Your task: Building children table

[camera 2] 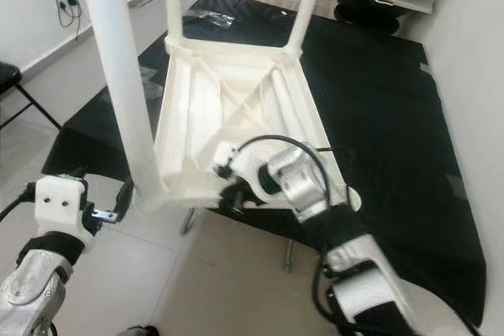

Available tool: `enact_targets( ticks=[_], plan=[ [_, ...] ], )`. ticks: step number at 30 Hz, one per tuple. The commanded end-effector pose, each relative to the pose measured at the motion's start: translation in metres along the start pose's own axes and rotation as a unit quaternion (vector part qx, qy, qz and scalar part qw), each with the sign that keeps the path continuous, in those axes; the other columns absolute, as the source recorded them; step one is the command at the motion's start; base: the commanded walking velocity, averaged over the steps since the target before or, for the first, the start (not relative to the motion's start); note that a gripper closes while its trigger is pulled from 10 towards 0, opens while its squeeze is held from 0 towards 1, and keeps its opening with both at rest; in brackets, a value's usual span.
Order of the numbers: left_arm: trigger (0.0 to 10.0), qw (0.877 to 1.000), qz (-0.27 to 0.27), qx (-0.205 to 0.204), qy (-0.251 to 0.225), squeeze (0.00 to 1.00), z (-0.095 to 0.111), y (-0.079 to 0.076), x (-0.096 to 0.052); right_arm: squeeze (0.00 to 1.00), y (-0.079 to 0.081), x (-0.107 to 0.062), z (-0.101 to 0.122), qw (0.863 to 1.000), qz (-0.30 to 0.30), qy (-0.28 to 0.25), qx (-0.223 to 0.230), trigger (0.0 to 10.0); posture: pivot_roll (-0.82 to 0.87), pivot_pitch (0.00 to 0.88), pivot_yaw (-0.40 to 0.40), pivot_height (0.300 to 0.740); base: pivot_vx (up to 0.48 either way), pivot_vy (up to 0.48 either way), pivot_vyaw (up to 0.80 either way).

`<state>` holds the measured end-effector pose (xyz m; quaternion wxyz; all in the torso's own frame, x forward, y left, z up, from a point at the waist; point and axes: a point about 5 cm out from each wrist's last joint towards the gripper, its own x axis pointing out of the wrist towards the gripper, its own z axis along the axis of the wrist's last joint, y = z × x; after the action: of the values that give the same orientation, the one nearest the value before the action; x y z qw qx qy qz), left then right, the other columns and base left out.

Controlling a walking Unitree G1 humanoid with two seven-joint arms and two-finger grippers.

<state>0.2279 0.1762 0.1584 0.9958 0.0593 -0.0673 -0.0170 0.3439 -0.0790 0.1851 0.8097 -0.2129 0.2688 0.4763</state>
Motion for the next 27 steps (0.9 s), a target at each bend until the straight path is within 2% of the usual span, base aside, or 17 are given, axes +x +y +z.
enact_targets(
  ticks=[1,2,3,6,10,14,16,17,18,19,21,22,24,27],
  plan=[
    [10.0,1.0,-0.005,0.007,0.01,0.0,-0.004,-0.002,-0.001,0.0,-0.012,-0.01,0.007,0.997,-0.055,-0.04,0.039,2.0,0.04,0.148,-0.097,0.74,0.0,0.0,0.0],
    [10.0,1.0,-0.006,0.006,0.009,0.0,-0.004,-0.002,0.0,0.0,-0.008,-0.006,0.02,0.994,-0.066,-0.075,0.032,3.3,0.04,0.147,-0.093,0.74,0.0,0.0,0.0],
    [10.0,1.0,-0.008,0.006,0.008,0.0,-0.004,-0.004,0.001,0.0,-0.003,-0.002,0.035,0.989,-0.087,-0.114,0.031,10.0,0.04,0.145,-0.092,0.74,0.0,0.0,0.0],
    [10.0,1.0,-0.009,0.005,0.007,0.0,-0.004,-0.004,0.001,0.0,-0.003,0.001,0.044,0.983,-0.11,-0.143,0.038,10.0,0.04,0.145,-0.093,0.74,0.0,0.0,0.0],
    [10.0,1.0,-0.008,0.006,0.007,0.0,-0.004,-0.004,0.002,0.0,0.001,0.003,0.052,0.979,-0.11,-0.168,0.029,10.0,0.04,0.145,-0.093,0.74,0.0,0.0,0.0],
    [10.0,1.0,-0.008,0.005,0.007,0.0,-0.004,-0.005,0.002,0.0,0.013,0.007,0.066,0.969,-0.112,-0.219,-0.018,10.0,0.04,0.145,-0.092,0.74,0.0,0.0,0.0],
    [10.0,1.0,-0.009,0.004,0.007,0.0,-0.004,-0.005,0.002,0.0,0.015,0.007,0.067,0.968,-0.111,-0.224,-0.024,10.0,0.04,0.145,-0.091,0.74,0.0,0.0,0.0],
    [10.0,1.0,-0.009,0.004,0.007,0.0,-0.004,-0.006,0.003,0.9,0.016,0.008,0.068,0.966,-0.103,-0.235,-0.021,10.0,0.04,0.145,-0.089,0.74,0.0,0.0,0.0],
    [10.0,1.0,-0.01,0.004,0.006,0.0,-0.004,-0.007,0.003,1.0,0.014,0.007,0.069,0.963,-0.119,-0.242,-0.022,10.0,0.04,0.144,-0.088,0.74,0.0,0.0,0.0],
    [10.0,1.0,-0.01,0.004,0.006,0.0,-0.004,-0.007,0.003,1.0,0.014,0.007,0.069,0.963,-0.119,-0.242,-0.022,10.0,0.04,0.144,-0.088,0.74,0.0,0.0,0.0],
    [10.0,1.0,-0.011,0.004,0.005,0.0,-0.003,-0.007,0.004,1.0,0.007,0.005,0.071,0.954,-0.164,-0.251,-0.028,10.0,0.04,0.144,-0.088,0.74,0.0,0.0,0.0],
    [10.0,1.0,-0.011,0.004,0.005,0.0,-0.003,-0.007,0.004,1.0,0.003,0.002,0.072,0.946,-0.193,-0.259,-0.029,10.0,0.04,0.144,-0.086,0.74,0.0,0.0,0.0],
    [10.0,1.0,-0.011,0.005,0.005,0.0,-0.003,-0.006,0.005,1.0,-0.005,-0.005,0.074,0.922,-0.265,-0.28,-0.046,10.0,0.03,0.143,-0.085,0.74,0.0,0.0,0.0],
    [10.0,1.0,-0.012,0.005,0.004,0.0,-0.003,-0.007,0.006,1.0,-0.009,-0.01,0.07,0.914,-0.279,-0.293,-0.043,10.0,0.03,0.144,-0.081,0.74,0.0,0.0,0.0]
  ],
)
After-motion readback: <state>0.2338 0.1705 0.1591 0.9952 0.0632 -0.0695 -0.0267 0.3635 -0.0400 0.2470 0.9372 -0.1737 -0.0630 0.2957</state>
